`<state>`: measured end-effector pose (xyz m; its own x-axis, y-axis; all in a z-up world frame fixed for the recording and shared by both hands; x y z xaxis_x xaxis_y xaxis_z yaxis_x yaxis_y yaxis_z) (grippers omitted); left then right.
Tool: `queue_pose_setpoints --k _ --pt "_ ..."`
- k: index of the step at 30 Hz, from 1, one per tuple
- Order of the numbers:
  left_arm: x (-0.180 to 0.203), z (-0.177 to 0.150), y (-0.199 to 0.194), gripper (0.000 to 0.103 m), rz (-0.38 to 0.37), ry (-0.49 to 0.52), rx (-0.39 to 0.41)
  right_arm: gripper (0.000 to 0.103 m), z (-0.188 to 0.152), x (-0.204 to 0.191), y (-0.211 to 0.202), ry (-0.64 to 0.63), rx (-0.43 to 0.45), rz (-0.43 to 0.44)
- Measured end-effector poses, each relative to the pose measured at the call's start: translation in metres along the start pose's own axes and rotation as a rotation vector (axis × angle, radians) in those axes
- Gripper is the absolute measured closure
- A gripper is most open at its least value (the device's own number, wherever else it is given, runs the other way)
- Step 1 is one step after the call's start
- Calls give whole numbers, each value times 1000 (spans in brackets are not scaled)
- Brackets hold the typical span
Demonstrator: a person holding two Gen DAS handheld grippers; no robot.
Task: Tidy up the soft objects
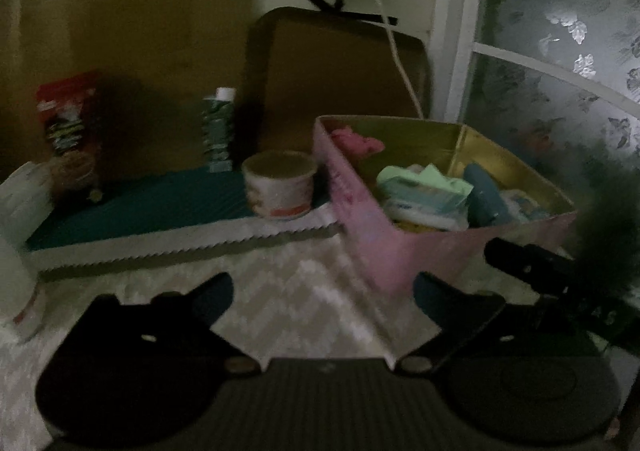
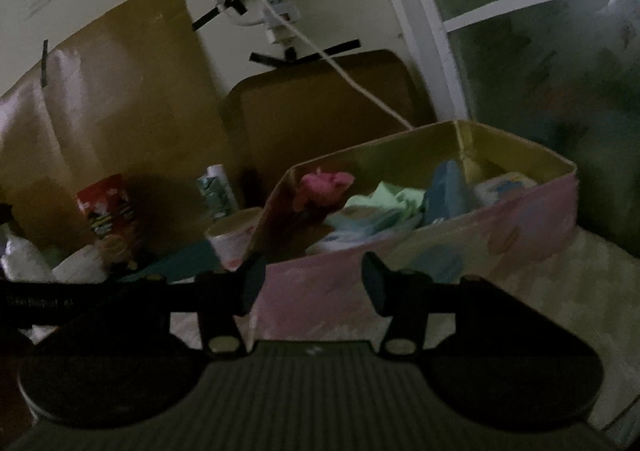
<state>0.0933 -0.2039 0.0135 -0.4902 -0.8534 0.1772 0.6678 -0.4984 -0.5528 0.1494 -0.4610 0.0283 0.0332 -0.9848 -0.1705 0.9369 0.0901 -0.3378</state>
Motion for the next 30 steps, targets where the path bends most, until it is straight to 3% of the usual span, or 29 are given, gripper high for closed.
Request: queue_pose_setpoints --k 6,12,30 --pt "-12 -18 -7 0 36 -5 -21 39 -10 -16 -9 2 -22 19" --pt "-26 -32 -7 0 72 -21 -54 39 -18 -27 -15 -4 -37 18" --pt "-37 -42 -7 0 127 -3 -61 34 -22 -38 -17 -24 -50 27"
Point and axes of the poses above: each gripper's, at about its wrist camera, not at the fingertips, and y roughly the way its jaws point, x to its right, z to its top, the point moved 8 cm from there along y, roughly the way its jaws point, and after that the axes turned 7 degrees about -y, right-handed, at the moved point
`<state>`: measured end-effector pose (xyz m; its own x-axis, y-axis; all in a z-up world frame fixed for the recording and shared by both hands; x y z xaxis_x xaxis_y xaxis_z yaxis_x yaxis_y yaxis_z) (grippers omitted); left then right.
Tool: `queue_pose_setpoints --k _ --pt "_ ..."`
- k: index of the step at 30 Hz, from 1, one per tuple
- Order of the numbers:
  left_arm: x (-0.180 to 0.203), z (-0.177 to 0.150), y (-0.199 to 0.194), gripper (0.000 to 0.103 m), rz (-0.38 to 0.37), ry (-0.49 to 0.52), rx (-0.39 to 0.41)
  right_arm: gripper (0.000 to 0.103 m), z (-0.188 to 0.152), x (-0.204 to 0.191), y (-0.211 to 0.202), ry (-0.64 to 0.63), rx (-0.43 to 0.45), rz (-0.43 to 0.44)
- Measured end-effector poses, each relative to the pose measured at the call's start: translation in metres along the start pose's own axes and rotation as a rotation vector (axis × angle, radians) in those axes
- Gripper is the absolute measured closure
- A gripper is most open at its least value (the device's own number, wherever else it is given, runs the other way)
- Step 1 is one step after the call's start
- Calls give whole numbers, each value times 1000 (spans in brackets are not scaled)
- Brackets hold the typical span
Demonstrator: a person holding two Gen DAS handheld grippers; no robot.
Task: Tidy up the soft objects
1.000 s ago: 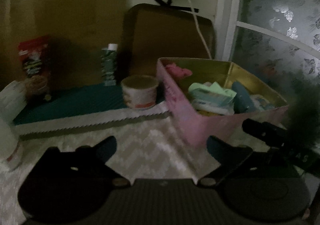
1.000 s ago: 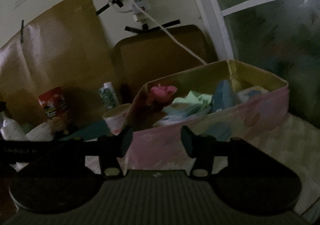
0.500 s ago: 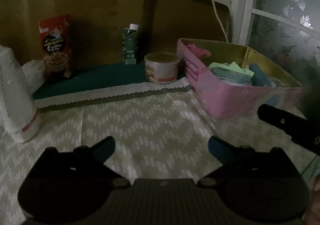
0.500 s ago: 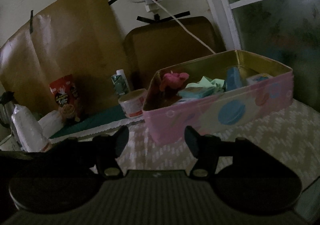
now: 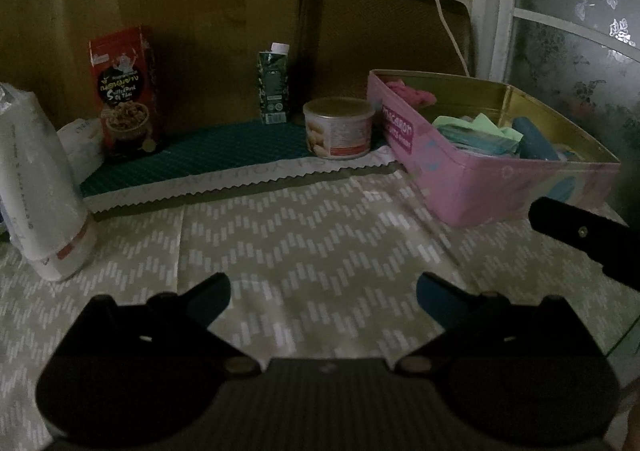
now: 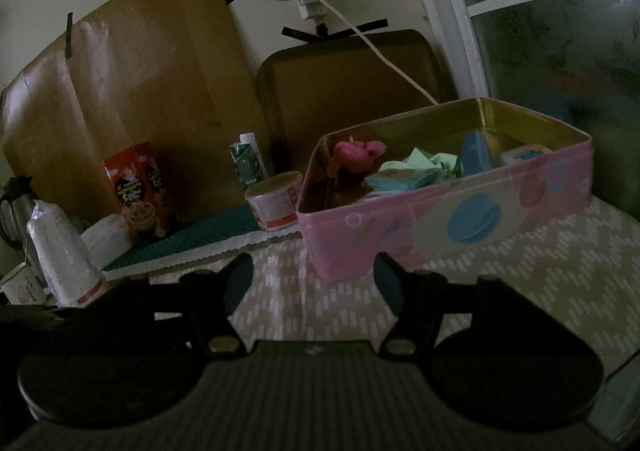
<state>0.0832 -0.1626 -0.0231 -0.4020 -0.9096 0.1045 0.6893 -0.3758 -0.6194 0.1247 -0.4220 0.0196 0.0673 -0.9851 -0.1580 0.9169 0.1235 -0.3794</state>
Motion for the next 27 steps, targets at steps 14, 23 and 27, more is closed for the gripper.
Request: queue_pose_setpoints --k 14,23,27 --pt "2 1 -6 0 -10 2 27 28 1 4 -6 5 27 -25" --pt "4 10 -23 0 24 32 114 17 4 7 -8 8 47 -60" --pt "2 11 -25 0 36 23 117 16 3 7 -8 9 46 -58"
Point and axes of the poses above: each gripper's, at about its wrist camera, not at the fingertips, and y roughly the way its jaws point, x to its right, z to its top, the point moved 8 cm from there along y, roughly the way its jaws point, and after that the axes turned 7 degrees about -y, right-handed, at the moved point
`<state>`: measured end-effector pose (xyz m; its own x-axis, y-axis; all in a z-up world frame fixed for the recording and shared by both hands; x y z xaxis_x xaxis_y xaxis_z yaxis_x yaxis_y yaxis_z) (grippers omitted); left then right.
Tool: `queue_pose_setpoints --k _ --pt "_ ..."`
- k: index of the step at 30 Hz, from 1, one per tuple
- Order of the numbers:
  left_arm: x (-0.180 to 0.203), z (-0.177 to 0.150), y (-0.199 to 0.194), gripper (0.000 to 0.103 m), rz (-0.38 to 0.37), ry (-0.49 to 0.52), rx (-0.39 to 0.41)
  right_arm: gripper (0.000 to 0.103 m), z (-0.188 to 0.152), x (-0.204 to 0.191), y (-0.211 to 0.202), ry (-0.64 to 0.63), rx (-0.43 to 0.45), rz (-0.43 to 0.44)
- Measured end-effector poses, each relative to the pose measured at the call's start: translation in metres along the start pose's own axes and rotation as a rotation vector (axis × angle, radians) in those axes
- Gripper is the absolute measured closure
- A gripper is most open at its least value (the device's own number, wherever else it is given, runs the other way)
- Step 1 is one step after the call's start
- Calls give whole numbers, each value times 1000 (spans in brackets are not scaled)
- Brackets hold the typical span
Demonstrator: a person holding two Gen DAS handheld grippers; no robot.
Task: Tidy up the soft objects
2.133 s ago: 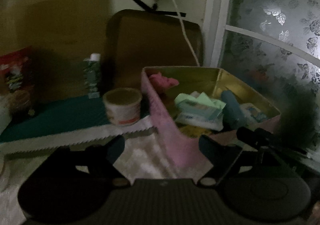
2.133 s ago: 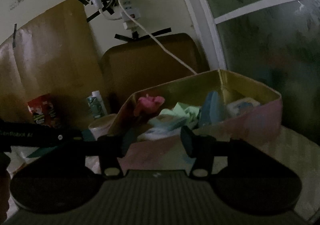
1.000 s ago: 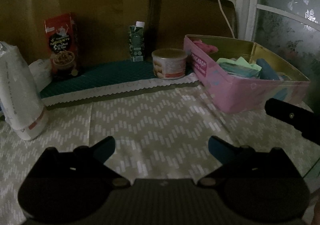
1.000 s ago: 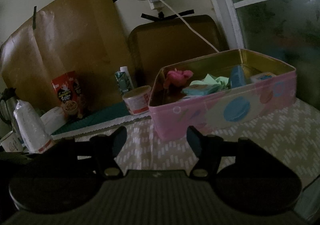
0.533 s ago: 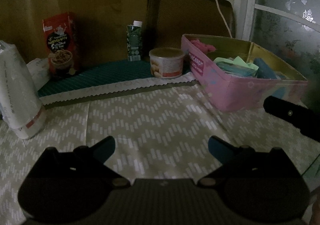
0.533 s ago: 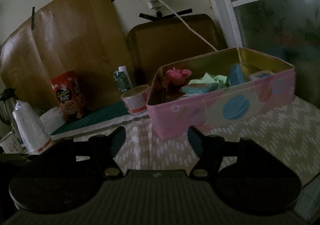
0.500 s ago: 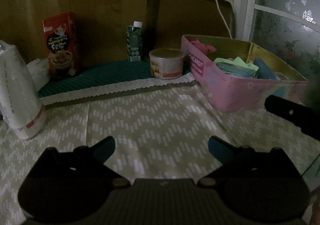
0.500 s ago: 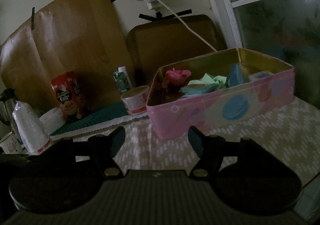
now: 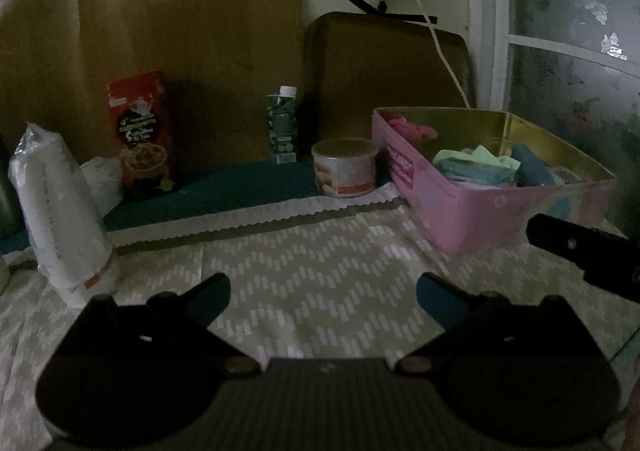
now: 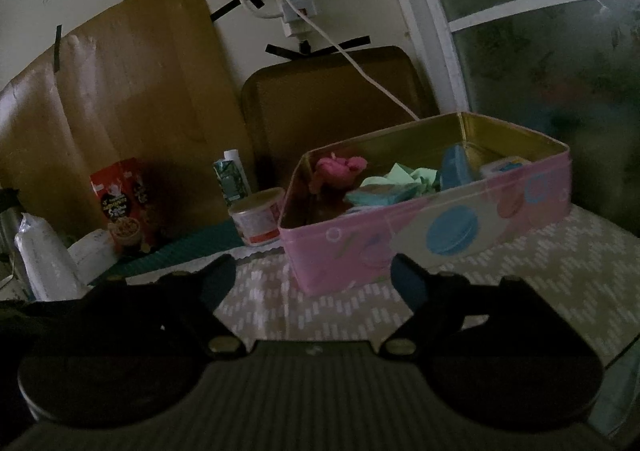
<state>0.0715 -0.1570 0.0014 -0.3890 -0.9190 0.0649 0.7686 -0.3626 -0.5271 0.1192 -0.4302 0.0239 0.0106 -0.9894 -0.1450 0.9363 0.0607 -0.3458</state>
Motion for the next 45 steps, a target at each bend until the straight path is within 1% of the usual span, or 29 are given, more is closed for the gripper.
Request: queue_pose_setpoints --k 5,11,17,21,24,31,37,45 --pt "-2 2 0 0 28 -2 -3 16 -1 -1 -2 -3 -2 2" --pt "-2 1 -1 0 26 -5 -3 15 -1 -1 -3 -3 2 1" --pt "-4 0 1 0 30 -23 -19 15 -2 -2 -4 -4 2 1" --pt "-6 1 -1 0 43 -31 -10 15 -2 -1 -5 -2 3 2" --pt "-7 1 -1 0 37 -35 -10 15 -2 -1 -5 -3 3 2" --pt "-7 2 -3 0 45 -26 -6 14 -2 -3 -8 -6 3 7" --pt "-6 2 -3 0 79 -3 2 14 -2 -3 -8 -6 4 6" --pt "-4 1 -5 0 87 9 1 14 -3 -3 -9 -5 3 8"
Point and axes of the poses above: each gripper's, at about its wrist camera, not at the fingertips, and y roughly the way its jaws point, x to its right, z to its top, the point moved 8 cm from there along y, roughly the way its jaws point, and after that the axes turned 7 degrees about -y, right-handed, at the moved point
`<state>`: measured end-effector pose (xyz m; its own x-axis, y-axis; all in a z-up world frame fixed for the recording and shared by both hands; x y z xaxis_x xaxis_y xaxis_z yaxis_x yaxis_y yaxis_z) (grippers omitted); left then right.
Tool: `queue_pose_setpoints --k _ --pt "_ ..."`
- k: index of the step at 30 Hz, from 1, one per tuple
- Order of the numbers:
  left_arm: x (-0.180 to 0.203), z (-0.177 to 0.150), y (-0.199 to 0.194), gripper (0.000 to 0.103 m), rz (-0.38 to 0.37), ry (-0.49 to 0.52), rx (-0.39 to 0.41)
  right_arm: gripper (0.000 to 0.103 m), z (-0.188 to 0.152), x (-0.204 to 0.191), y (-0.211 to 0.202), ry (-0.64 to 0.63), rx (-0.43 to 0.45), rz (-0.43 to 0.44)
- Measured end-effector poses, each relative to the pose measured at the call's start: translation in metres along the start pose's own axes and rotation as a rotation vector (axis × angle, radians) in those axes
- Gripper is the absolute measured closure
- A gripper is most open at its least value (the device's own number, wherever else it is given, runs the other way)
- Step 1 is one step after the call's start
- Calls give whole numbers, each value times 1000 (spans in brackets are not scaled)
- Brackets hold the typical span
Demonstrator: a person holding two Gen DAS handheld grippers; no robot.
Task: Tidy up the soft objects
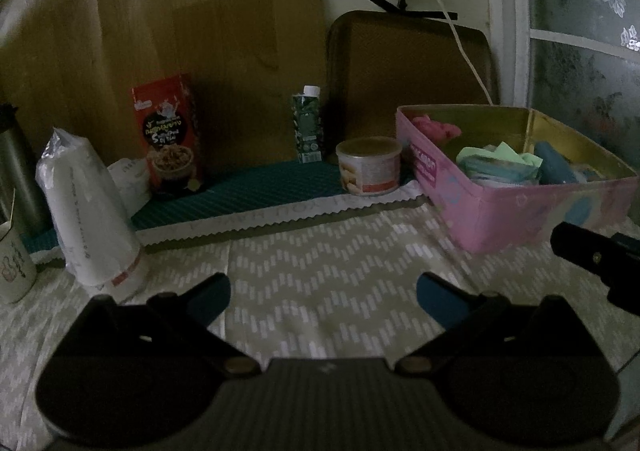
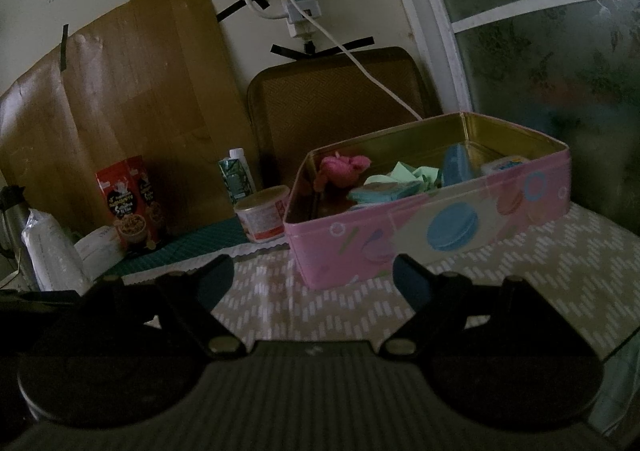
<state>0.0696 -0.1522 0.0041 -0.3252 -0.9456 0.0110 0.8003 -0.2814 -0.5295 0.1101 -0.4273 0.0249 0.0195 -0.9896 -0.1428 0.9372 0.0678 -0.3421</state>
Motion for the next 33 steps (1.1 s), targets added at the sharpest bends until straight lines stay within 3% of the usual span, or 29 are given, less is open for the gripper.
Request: queue_pose_setpoints --k 13,33 --pt "5 -8 6 0 -30 -4 -75 14 -1 0 -1 1 -3 0" --pt "20 -16 8 0 -93 19 -110 14 -9 4 2 13 -21 -17"
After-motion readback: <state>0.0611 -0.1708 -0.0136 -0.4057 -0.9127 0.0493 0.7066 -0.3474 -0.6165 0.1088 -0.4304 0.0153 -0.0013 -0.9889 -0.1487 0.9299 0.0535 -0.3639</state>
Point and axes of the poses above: each gripper's, at about its wrist camera, not at the fingertips, and y roughly the way its jaws point, x to its right, z to its top, the point moved 8 cm from there along y, roughly the way its jaws point, and after that the axes turned 7 degrees about -y, right-handed, at the moved point
